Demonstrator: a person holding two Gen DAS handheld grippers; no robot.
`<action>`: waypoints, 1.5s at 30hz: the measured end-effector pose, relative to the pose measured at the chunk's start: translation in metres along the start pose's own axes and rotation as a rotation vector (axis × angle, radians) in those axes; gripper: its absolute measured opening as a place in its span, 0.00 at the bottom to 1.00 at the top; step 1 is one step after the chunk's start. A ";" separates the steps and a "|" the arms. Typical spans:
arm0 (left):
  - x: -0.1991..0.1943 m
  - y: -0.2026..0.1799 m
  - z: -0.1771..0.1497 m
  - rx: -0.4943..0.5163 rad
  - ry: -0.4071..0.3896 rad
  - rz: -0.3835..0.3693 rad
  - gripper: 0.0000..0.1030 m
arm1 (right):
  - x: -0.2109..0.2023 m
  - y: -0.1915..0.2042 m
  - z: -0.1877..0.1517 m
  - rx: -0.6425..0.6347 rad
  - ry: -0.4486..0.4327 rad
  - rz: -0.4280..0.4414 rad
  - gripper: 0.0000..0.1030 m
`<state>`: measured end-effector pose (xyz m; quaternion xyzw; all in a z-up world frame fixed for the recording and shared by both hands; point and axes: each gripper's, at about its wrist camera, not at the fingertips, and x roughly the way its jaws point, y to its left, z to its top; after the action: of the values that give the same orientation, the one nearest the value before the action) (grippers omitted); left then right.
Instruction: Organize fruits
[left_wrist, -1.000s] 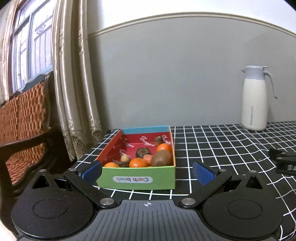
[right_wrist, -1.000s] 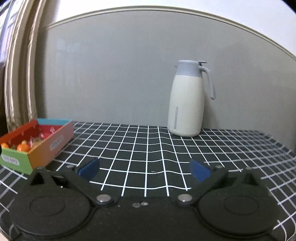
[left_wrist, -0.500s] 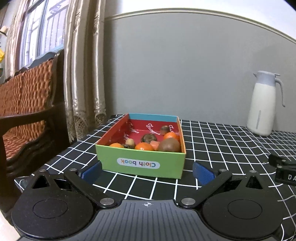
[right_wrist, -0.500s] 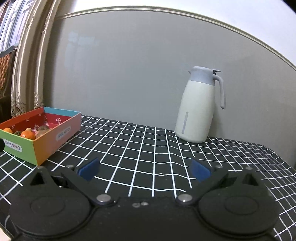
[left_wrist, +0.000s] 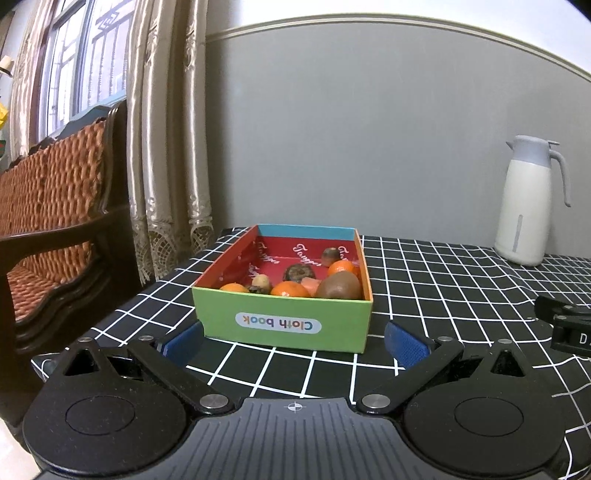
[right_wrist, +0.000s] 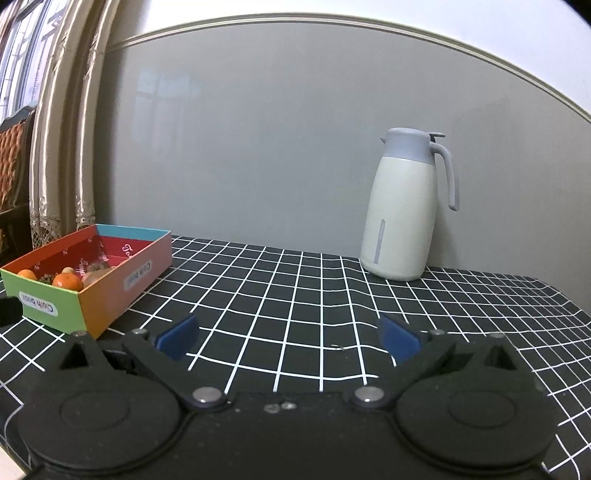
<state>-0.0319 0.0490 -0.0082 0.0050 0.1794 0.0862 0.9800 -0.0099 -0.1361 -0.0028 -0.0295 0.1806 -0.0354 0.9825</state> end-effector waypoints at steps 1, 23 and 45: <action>0.000 -0.001 0.000 0.003 -0.001 0.000 1.00 | 0.000 0.000 0.000 0.000 -0.001 0.001 1.00; -0.001 -0.002 0.000 0.008 -0.003 -0.003 1.00 | -0.001 0.002 0.000 0.006 -0.002 -0.007 1.00; 0.001 -0.005 0.000 0.007 -0.003 -0.007 1.00 | 0.000 0.002 0.001 0.008 -0.002 -0.008 1.00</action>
<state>-0.0303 0.0441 -0.0087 0.0081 0.1782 0.0820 0.9805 -0.0098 -0.1345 -0.0023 -0.0262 0.1794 -0.0401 0.9826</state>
